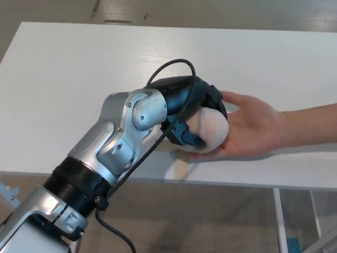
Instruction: Use the left hand to take the pink dumpling toy on a person's hand and put it on the desk.
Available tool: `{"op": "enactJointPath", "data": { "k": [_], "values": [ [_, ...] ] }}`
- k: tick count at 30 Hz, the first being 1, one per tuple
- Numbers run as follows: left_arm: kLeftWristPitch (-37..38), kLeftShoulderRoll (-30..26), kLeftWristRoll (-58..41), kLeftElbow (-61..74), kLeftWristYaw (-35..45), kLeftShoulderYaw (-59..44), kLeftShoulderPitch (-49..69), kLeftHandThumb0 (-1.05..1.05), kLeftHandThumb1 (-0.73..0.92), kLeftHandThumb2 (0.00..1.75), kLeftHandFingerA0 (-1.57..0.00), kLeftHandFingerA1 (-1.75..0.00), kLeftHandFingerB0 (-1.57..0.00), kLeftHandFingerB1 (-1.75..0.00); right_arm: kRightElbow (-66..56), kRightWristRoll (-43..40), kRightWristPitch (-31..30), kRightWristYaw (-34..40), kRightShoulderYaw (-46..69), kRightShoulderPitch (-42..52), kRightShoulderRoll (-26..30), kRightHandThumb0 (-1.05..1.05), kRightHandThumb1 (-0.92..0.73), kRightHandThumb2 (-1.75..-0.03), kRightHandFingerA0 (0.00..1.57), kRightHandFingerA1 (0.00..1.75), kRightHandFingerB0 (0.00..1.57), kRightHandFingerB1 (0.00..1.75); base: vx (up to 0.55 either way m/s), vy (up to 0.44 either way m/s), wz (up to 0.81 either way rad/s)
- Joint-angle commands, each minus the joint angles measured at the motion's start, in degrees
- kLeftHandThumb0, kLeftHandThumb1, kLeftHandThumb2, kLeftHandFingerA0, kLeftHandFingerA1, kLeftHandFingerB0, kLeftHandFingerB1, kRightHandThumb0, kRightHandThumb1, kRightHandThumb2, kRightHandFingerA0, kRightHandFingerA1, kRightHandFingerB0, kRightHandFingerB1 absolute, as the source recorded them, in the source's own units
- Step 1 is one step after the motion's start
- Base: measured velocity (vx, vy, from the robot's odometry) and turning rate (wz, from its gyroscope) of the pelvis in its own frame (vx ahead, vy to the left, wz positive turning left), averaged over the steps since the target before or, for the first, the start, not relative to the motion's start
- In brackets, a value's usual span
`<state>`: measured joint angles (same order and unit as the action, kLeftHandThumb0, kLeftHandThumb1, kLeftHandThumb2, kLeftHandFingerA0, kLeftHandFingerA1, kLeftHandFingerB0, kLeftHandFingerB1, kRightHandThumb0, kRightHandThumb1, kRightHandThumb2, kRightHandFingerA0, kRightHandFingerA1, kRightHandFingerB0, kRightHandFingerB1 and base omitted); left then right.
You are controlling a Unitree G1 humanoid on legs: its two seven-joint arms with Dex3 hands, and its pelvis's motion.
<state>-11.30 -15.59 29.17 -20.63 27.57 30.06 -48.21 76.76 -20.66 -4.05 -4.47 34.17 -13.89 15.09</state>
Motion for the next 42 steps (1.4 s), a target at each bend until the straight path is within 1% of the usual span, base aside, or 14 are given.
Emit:
{"op": "enactJointPath", "data": {
  "k": [1,5,7,8,12,19,23,35,37,38,39,40,41,42],
  "values": [
    [0.9,-0.1,0.8,0.6,-0.4,-0.3,1.5,-0.23,0.70,0.65,-0.71,-1.46,-0.91,-0.61,0.2,0.6,-0.2,-0.3,-0.3,1.5,0.0,-0.25,-0.59,-0.57,0.68,0.49,0.73,0.56,0.00,0.000,0.00],
    [0.7,0.0,0.9,0.9,-0.2,-0.3,1.6,-0.22,0.70,0.64,-0.71,-1.45,-0.91,-0.60,0.2,0.8,-0.3,-0.1,-0.6,1.5,0.0,-0.25,-0.59,-0.57,0.68,0.50,0.72,0.56,0.00,0.000,0.00],
    [0.6,0.1,1.0,0.6,-0.3,-0.3,1.4,-0.22,0.73,0.61,-0.71,-1.43,-0.90,-0.64,0.3,0.8,-0.4,0.0,-0.6,1.5,0.1,-0.25,-0.58,-0.57,0.68,0.51,0.73,0.56,0.00,0.000,0.00],
    [0.7,0.1,1.0,0.5,-0.3,-0.2,1.3,-0.22,0.70,0.64,-0.71,-1.45,-0.91,-0.60,0.3,0.7,-0.4,0.0,-0.6,1.5,0.1,-0.25,-0.58,-0.57,0.68,0.50,0.72,0.56,0.00,0.000,0.00],
    [0.7,0.1,1.0,0.4,-0.1,-0.3,0.9,-0.22,0.70,0.64,-0.71,-1.45,-0.91,-0.61,0.3,0.5,-0.4,0.0,-0.5,1.4,0.1,-0.25,-0.58,-0.57,0.68,0.50,0.72,0.56,0.00,0.000,0.00],
    [1.1,0.8,1.0,-1.1,-0.3,-0.3,-0.7,-0.22,0.71,0.64,-0.71,-1.45,-0.89,-0.56,0.2,0.5,-0.5,0.0,-0.4,1.0,0.7,-0.26,-0.59,-0.58,0.68,0.50,0.72,0.56,0.00,0.000,0.00],
    [1.2,0.7,0.9,-1.0,-0.3,-0.5,-1.1,-0.23,0.70,0.65,-0.71,-1.45,-0.91,-0.61,0.2,0.4,-0.6,0.0,-0.3,0.8,1.0,-0.25,-0.59,-0.57,0.68,0.50,0.72,0.56,0.00,0.000,0.00],
    [1.5,0.6,1.1,-0.8,-0.9,-0.5,0.1,-0.22,0.71,0.64,-0.70,-1.47,-0.89,-0.57,0.2,0.7,-0.2,-0.6,-0.6,1.9,0.9,-0.26,-0.59,-0.57,0.67,0.49,0.72,0.55,0.00,0.000,0.00],
    [1.6,0.5,1.0,-0.8,-0.8,-0.9,-0.9,-0.22,0.71,0.64,-0.70,-1.47,-0.90,-0.58,0.2,0.7,-0.4,-0.4,-0.7,1.3,1.0,-0.26,-0.59,-0.57,0.67,0.49,0.72,0.55,0.00,0.000,0.00],
    [1.6,0.3,0.7,-0.6,-0.5,-1.3,-1.5,-0.23,0.69,0.65,-0.72,-1.47,-0.89,-0.67,0.2,0.8,-0.4,-0.4,-0.8,1.4,1.0,-0.26,-0.59,-0.57,0.67,0.49,0.71,0.55,0.00,0.000,0.00],
    [1.7,0.0,0.5,-0.3,-0.3,-1.8,-2.1,-0.23,0.69,0.65,-0.72,-1.47,-0.89,-0.67,0.2,1.0,-0.4,-0.5,-0.9,1.6,1.1,-0.26,-0.59,-0.57,0.67,0.49,0.71,0.55,0.00,0.000,0.00],
    [1.7,-0.4,0.1,-0.1,0.1,-2.5,-3.1,-0.23,0.73,0.61,-0.71,-1.45,-0.89,-0.73,0.2,1.0,-0.4,-0.3,-1.0,1.4,1.0,-0.26,-0.59,-0.57,0.67,0.49,0.71,0.55,0.00,0.000,0.00],
    [1.8,-1.1,-0.6,0.3,0.7,-3.7,-4.3,-0.27,0.73,0.64,-0.79,-1.31,-0.93,-0.61,0.2,1.0,-0.4,-0.2,-1.0,1.3,1.0,-0.26,-0.59,-0.57,0.67,0.49,0.71,0.55,0.00,0.000,0.00],
    [1.8,-1.7,-1.2,0.7,1.2,-4.9,-5.4,-0.27,0.73,0.64,-0.79,-1.31,-0.93,-0.61,0.2,1.0,-0.5,-0.1,-1.1,1.4,1.1,-0.26,-0.59,-0.57,0.67,0.49,0.71,0.55,0.00,0.000,0.00]
  ]
}}
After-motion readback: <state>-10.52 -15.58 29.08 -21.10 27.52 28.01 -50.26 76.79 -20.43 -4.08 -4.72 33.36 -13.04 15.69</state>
